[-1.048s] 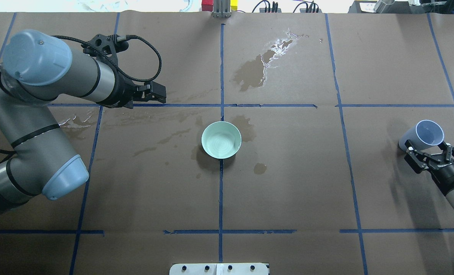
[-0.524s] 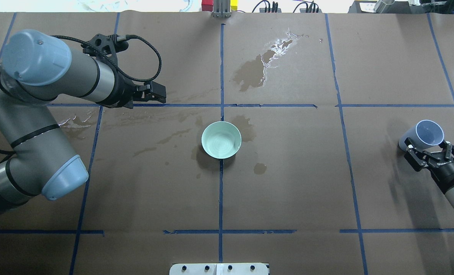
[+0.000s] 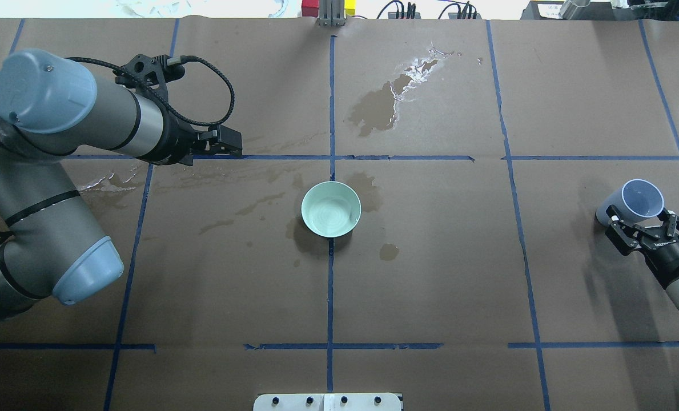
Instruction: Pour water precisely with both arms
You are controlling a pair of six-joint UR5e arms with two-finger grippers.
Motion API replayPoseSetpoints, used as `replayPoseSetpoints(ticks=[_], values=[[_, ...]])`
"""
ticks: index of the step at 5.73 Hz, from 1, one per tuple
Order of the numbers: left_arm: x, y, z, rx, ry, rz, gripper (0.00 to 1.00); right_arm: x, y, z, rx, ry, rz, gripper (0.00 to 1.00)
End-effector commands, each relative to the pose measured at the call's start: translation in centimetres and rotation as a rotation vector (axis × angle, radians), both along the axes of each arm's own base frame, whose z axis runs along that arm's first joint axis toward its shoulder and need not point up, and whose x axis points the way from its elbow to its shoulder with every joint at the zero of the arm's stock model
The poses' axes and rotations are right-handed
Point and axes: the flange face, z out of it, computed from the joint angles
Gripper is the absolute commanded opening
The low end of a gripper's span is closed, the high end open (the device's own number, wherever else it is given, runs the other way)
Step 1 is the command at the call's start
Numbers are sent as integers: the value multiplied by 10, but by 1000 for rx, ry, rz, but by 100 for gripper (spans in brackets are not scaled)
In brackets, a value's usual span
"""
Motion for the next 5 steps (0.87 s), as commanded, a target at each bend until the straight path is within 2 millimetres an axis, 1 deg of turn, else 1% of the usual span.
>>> replayPoseSetpoints(ticks=[1, 4, 5], values=[[-1, 1, 0, 1, 1, -1, 99, -6, -11, 1, -2, 5, 0, 100], [-2, 2, -2, 4, 5, -1, 99, -4, -14, 2, -8, 4, -5, 100], [-2, 2, -2, 4, 5, -1, 99, -3, -15, 1, -8, 4, -3, 92]])
